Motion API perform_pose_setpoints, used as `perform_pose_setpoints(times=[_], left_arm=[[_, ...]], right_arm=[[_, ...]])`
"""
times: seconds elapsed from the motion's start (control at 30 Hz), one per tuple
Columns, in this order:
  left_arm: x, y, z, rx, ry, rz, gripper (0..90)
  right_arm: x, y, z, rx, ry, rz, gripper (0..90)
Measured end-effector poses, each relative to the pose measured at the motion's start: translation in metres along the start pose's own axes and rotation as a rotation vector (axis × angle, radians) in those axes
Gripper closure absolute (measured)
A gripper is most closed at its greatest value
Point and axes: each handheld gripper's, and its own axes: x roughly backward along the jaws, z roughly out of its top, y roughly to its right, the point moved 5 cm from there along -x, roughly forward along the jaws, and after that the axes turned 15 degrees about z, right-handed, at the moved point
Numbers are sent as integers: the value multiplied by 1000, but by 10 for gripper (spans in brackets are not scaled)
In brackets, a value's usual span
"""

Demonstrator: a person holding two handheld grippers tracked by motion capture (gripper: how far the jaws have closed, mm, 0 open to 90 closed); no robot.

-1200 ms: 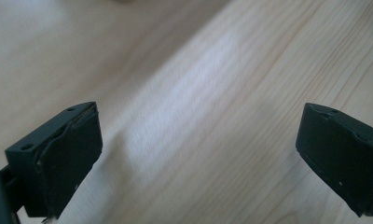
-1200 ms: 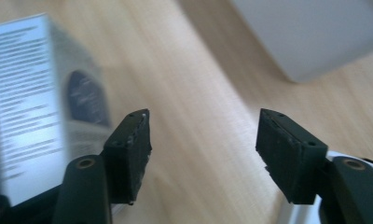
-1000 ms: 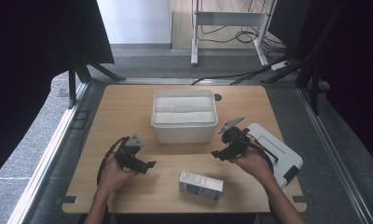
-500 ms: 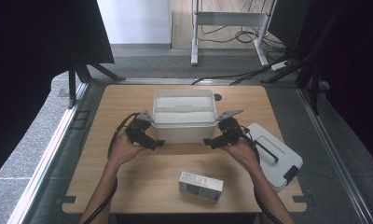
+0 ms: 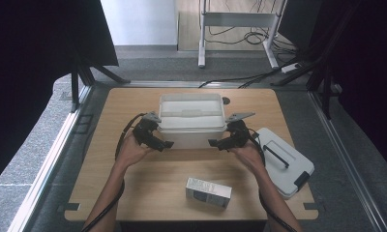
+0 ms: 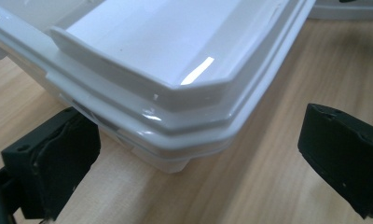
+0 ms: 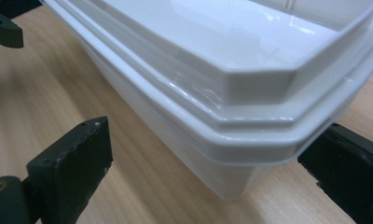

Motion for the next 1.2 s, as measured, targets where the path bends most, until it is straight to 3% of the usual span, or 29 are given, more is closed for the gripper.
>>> perform_pose_setpoints(times=[0.17, 0.53, 0.93, 1.03, 1.1, 1.2], left_arm=[[6, 11, -4, -42, -16, 4, 0], [25, 30, -21, -53, -7, -8, 0], [48, 56, -36, -76, -9, -15, 0], [49, 58, -36, -86, -12, -10, 0], [51, 57, -37, -96, -7, -21, 0], [54, 54, -38, -104, -2, -31, 0]], right_arm=[[5, -10, -7, 17, -20, -5, 25], [13, -42, -25, 71, -61, 5, 38], [22, -75, -41, 91, -84, -3, 31], [22, -78, -43, 102, -100, -28, 37], [23, -78, -45, 97, -112, -17, 58], [25, -72, -56, 98, -161, -43, 6]])
